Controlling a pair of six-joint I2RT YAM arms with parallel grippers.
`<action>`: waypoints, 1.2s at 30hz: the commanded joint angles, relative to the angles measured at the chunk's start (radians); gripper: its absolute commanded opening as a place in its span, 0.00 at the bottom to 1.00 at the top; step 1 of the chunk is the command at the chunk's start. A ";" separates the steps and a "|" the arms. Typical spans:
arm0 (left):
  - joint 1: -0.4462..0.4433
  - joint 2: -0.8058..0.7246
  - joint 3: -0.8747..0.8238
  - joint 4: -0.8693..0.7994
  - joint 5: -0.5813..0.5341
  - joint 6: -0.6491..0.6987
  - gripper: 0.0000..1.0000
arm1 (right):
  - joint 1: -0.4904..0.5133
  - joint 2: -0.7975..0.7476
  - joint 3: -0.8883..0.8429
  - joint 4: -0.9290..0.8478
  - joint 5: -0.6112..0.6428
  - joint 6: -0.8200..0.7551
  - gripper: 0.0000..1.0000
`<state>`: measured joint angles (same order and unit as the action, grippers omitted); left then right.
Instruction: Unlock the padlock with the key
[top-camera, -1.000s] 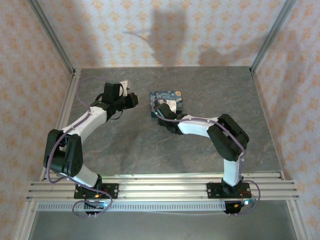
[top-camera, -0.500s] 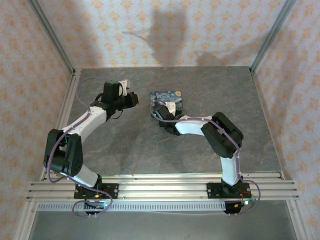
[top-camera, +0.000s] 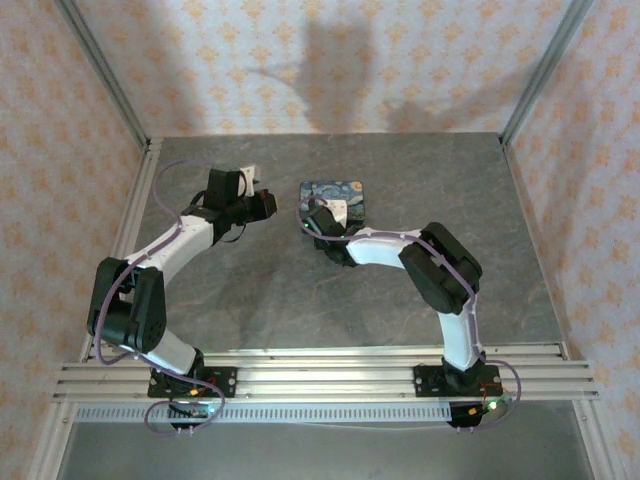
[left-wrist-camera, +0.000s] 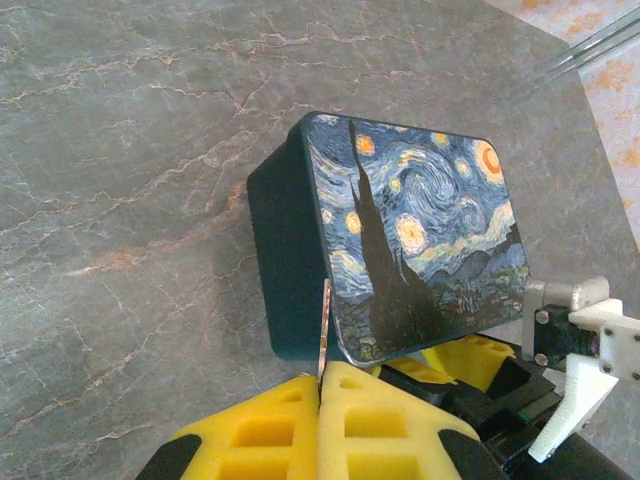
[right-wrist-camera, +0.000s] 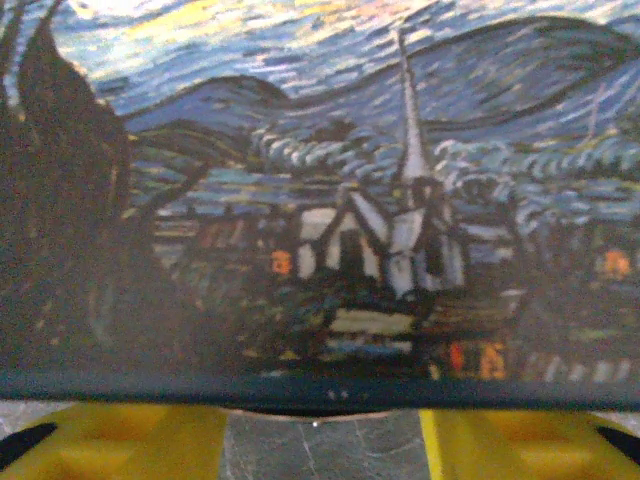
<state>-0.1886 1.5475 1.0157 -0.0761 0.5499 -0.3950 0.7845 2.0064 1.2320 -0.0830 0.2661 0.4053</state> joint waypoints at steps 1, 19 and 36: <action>0.008 -0.021 -0.017 0.019 0.022 0.006 0.00 | -0.002 0.024 0.030 -0.037 0.034 -0.022 0.42; 0.006 -0.139 -0.152 0.023 0.107 0.067 0.00 | -0.069 -0.088 0.061 -0.177 -0.246 -0.041 0.00; -0.061 -0.312 -0.400 0.208 0.210 0.184 0.00 | -0.137 -0.162 0.140 -0.325 -0.575 0.037 0.00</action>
<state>-0.2104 1.2751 0.6483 0.0433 0.7479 -0.2741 0.6643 1.9179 1.3205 -0.3592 -0.2134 0.4015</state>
